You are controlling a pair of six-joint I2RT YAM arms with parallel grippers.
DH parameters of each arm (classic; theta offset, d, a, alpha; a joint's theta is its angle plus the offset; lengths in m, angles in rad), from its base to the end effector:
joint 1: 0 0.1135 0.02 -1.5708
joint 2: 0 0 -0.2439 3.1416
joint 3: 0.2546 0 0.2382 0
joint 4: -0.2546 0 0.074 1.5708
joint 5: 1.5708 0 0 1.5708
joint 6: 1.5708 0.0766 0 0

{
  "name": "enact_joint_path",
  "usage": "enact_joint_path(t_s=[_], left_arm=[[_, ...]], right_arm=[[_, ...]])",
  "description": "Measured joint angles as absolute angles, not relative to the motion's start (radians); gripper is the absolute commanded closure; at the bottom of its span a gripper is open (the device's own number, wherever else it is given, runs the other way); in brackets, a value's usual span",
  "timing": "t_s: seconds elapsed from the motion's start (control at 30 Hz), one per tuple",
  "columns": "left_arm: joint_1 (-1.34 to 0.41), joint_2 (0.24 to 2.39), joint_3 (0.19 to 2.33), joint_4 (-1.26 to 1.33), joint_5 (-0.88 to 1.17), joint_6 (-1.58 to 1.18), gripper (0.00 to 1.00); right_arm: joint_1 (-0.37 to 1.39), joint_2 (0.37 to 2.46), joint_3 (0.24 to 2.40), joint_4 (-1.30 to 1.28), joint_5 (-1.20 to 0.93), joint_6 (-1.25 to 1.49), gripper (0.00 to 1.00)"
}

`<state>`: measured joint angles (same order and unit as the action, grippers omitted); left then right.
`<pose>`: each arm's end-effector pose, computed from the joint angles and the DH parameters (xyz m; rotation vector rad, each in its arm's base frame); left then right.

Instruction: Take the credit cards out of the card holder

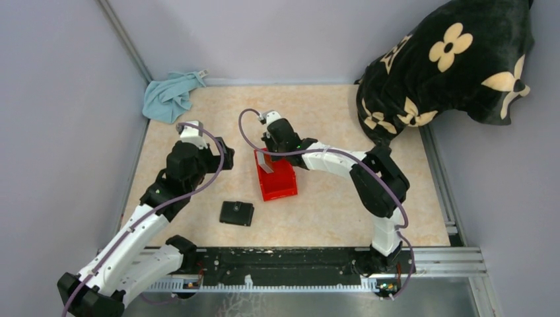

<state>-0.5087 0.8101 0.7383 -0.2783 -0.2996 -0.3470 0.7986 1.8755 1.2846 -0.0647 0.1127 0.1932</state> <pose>0.2069 -0.0895 0.2830 -0.0466 1.9148 -0.2912 0.3111 0.3071 0.1760 -0.6119 2.1695 0.4162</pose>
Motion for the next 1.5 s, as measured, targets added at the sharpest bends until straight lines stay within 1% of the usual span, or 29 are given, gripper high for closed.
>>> enact_joint_path(t_s=[0.33, 0.8, 1.03, 1.37, 1.5], left_arm=[[-0.509, 0.809, 0.738, -0.279, -0.3, -0.347, 0.0], [-0.509, 0.81, 0.738, -0.285, -0.3, -0.347, 0.0], [-0.509, 0.81, 0.738, -0.285, -0.3, -0.347, 0.0], [-0.509, 0.819, 0.738, -0.285, -0.299, -0.347, 0.0], [-0.509, 0.819, 0.738, -0.285, -0.299, -0.347, 0.0]], right_arm=[[0.793, 1.925, 1.346, -0.092, 0.119, 0.187, 1.0], [0.733, 2.032, 1.474, -0.099, 0.091, 0.188, 1.0], [0.711, 2.04, 1.481, -0.099, 0.083, 0.187, 1.0], [0.711, 1.974, 1.468, -0.104, 0.074, 0.155, 0.85], [0.712, 1.949, 1.468, -0.105, 0.106, 0.121, 0.76]])
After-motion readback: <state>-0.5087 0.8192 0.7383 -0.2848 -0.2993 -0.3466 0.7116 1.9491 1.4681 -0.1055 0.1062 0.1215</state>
